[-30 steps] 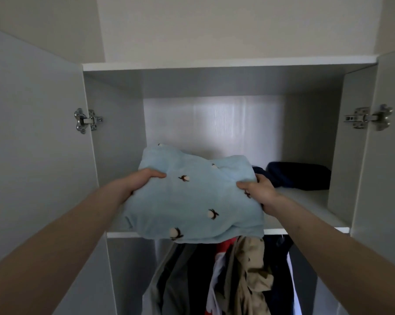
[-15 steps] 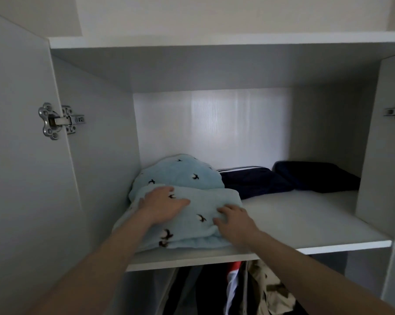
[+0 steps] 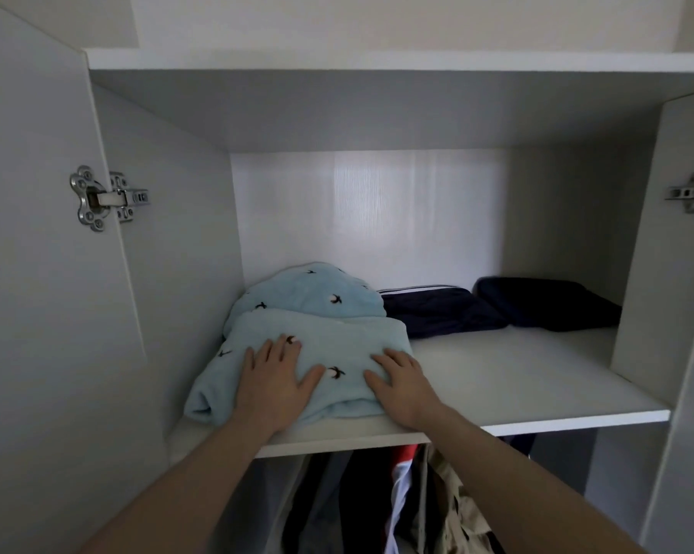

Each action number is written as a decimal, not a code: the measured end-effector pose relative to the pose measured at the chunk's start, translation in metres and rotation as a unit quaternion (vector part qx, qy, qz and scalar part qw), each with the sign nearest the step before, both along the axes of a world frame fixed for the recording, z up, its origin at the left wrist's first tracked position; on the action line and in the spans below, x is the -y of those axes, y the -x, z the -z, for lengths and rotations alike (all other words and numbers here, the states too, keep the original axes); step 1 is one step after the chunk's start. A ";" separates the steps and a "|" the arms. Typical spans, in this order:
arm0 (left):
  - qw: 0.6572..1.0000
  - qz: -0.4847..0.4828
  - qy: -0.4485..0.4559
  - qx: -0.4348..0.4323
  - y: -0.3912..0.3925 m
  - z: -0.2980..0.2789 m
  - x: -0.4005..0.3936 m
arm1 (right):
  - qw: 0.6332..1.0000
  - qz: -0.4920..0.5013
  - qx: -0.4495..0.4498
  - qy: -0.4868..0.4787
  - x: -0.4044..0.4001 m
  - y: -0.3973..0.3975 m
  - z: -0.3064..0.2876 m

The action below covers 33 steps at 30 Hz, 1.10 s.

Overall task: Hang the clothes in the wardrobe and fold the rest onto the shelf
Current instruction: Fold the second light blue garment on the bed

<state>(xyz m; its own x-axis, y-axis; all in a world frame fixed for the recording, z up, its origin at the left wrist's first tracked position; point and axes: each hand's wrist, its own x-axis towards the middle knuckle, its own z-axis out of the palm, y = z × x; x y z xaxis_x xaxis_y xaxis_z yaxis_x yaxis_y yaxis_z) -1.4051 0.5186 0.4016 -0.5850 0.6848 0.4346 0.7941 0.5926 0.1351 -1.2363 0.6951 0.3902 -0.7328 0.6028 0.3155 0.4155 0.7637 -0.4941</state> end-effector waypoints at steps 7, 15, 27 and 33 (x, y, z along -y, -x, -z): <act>0.999 0.044 -0.028 -0.009 -0.059 0.044 0.026 | 0.996 -0.011 0.085 -0.016 0.021 -0.072 0.015; 0.973 0.186 -0.096 0.101 -0.197 0.042 0.053 | 0.998 -0.021 -0.045 0.045 0.077 -0.218 0.032; 0.887 0.386 -0.014 0.253 -0.381 0.107 0.080 | 0.971 0.172 -0.021 0.166 0.189 -0.485 0.095; 0.792 0.528 0.135 0.273 -0.442 0.144 0.058 | 0.914 0.336 -0.043 0.222 0.273 -0.554 0.136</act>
<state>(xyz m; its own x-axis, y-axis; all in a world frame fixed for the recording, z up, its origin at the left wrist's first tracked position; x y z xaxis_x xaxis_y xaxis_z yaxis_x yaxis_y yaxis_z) -0.9631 0.4609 0.2580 0.3271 0.9426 0.0674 0.7329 -0.2981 0.6115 -0.6822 0.4220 0.2542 -0.1336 0.9905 -0.0311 0.6615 0.0658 -0.7470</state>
